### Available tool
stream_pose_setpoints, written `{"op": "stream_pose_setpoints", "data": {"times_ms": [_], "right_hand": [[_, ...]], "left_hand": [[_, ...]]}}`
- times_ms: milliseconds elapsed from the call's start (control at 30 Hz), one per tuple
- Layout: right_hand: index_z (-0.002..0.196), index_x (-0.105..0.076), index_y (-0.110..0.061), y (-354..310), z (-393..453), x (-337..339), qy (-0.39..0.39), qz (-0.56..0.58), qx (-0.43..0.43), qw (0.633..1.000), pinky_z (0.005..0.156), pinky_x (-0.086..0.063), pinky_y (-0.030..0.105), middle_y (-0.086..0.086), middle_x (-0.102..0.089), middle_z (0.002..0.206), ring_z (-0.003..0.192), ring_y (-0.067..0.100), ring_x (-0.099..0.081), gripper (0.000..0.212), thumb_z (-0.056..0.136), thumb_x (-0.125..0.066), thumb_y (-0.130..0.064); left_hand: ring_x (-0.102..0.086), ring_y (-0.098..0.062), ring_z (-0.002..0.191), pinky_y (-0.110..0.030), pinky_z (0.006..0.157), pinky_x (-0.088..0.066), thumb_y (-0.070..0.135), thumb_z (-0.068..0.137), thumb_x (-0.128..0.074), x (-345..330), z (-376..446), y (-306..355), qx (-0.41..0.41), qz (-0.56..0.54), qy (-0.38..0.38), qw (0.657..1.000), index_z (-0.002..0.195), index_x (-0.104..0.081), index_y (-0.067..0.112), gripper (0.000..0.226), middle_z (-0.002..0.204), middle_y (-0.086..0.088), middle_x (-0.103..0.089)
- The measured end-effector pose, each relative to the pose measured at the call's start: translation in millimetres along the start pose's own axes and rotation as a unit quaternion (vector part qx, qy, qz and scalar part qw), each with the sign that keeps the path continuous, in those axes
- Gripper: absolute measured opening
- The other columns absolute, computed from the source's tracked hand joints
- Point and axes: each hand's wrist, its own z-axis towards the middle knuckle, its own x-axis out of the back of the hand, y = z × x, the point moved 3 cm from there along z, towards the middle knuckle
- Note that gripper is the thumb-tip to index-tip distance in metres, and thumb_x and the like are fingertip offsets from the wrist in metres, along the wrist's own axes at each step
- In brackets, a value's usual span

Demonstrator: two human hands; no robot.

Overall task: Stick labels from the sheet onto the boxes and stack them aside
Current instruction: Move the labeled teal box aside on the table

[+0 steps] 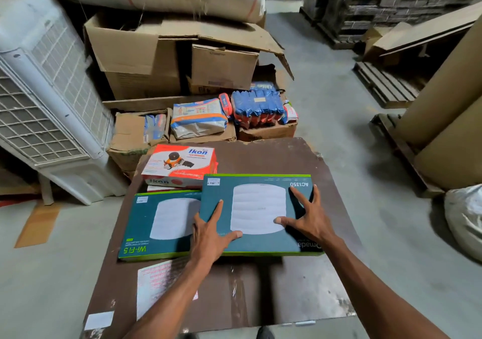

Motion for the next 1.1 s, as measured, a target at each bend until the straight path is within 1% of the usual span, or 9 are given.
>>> {"op": "stream_pose_setpoints", "data": {"times_ms": [100,233,333,533,700,767,833,900,1100], "right_hand": [[0.149,-0.031,-0.058,37,14,16,-0.011,0.012,-0.019,1.0,0.115,-0.04,0.054,-0.018,0.01,0.165,0.153,0.025,-0.026,0.118,0.046,-0.077,-0.091],[0.15,-0.03,-0.059,84,39,33,-0.028,0.02,-0.033,0.999,0.121,-0.032,0.05,-0.011,0.01,0.168,0.155,0.023,-0.017,0.117,0.047,-0.077,-0.09],[0.151,-0.032,-0.056,119,59,40,-0.038,0.014,-0.041,0.998,0.122,-0.031,0.047,-0.01,0.005,0.168,0.155,0.021,-0.019,0.118,0.047,-0.077,-0.09],[0.151,-0.027,-0.06,177,91,27,-0.082,-0.025,-0.061,0.994,0.122,-0.029,0.051,-0.006,0.012,0.169,0.157,0.024,-0.012,0.123,0.043,-0.074,-0.094],[0.152,-0.025,-0.06,204,100,9,-0.076,-0.043,-0.054,0.995,0.124,-0.026,0.05,-0.004,0.016,0.169,0.158,0.025,-0.004,0.123,0.042,-0.065,-0.099],[0.154,-0.018,-0.06,206,102,5,-0.078,-0.091,-0.027,0.992,0.122,-0.026,0.054,-0.01,0.023,0.168,0.156,0.032,-0.006,0.114,0.054,-0.058,-0.099],[0.155,-0.009,-0.059,205,100,1,-0.091,-0.14,-0.005,0.986,0.119,-0.029,0.059,-0.017,0.027,0.165,0.153,0.039,-0.006,0.104,0.066,-0.049,-0.096],[0.153,0.0,-0.062,205,97,-1,-0.105,-0.145,-0.014,0.984,0.114,-0.034,0.063,-0.022,0.022,0.165,0.152,0.042,-0.004,0.098,0.073,-0.048,-0.092],[0.154,-0.008,-0.06,210,118,15,-0.133,-0.117,-0.025,0.984,0.114,-0.034,0.055,-0.024,0.015,0.167,0.14,0.046,-0.028,0.098,0.076,-0.063,-0.082]], "left_hand": [[-0.038,-0.038,0.132,-0.049,0.111,-0.038,0.079,0.071,-0.069,-30,14,26,0.004,0.027,-0.01,1.0,0.15,0.0,0.065,0.106,0.146,-0.012,-0.023],[-0.035,-0.038,0.133,-0.05,0.109,-0.037,0.078,0.072,-0.069,-74,35,60,0.012,0.04,-0.015,0.999,0.154,-0.007,0.06,0.105,0.147,-0.012,-0.021],[-0.037,-0.037,0.13,-0.048,0.108,-0.039,0.078,0.071,-0.07,-110,51,72,0.023,0.038,-0.018,0.999,0.155,-0.011,0.059,0.104,0.143,-0.012,-0.024],[-0.05,-0.038,0.122,-0.045,0.104,-0.046,0.077,0.067,-0.074,-177,68,68,0.071,-0.002,-0.061,0.996,0.153,-0.017,0.059,0.105,0.135,-0.011,-0.031],[-0.046,-0.035,0.124,-0.046,0.106,-0.045,0.069,0.068,-0.078,-208,68,56,0.07,0.004,-0.049,0.996,0.153,-0.014,0.06,0.106,0.133,-0.007,-0.027],[-0.04,-0.039,0.13,-0.048,0.106,-0.045,0.072,0.07,-0.075,-207,72,60,0.067,0.043,-0.046,0.996,0.153,-0.011,0.059,0.106,0.146,-0.011,-0.019],[-0.026,-0.043,0.142,-0.05,0.11,-0.041,0.074,0.072,-0.072,-203,77,65,0.05,0.093,-0.061,0.993,0.155,-0.005,0.059,0.108,0.162,-0.012,0.005],[-0.02,-0.047,0.146,-0.051,0.113,-0.037,0.067,0.072,-0.078,-201,82,70,0.039,0.077,-0.087,0.993,0.154,-0.001,0.06,0.112,0.164,-0.008,0.023],[-0.022,-0.049,0.145,-0.049,0.113,-0.035,0.059,0.072,-0.083,-208,88,87,0.037,0.044,-0.086,0.995,0.155,-0.009,0.058,0.11,0.163,-0.01,0.024]]}}
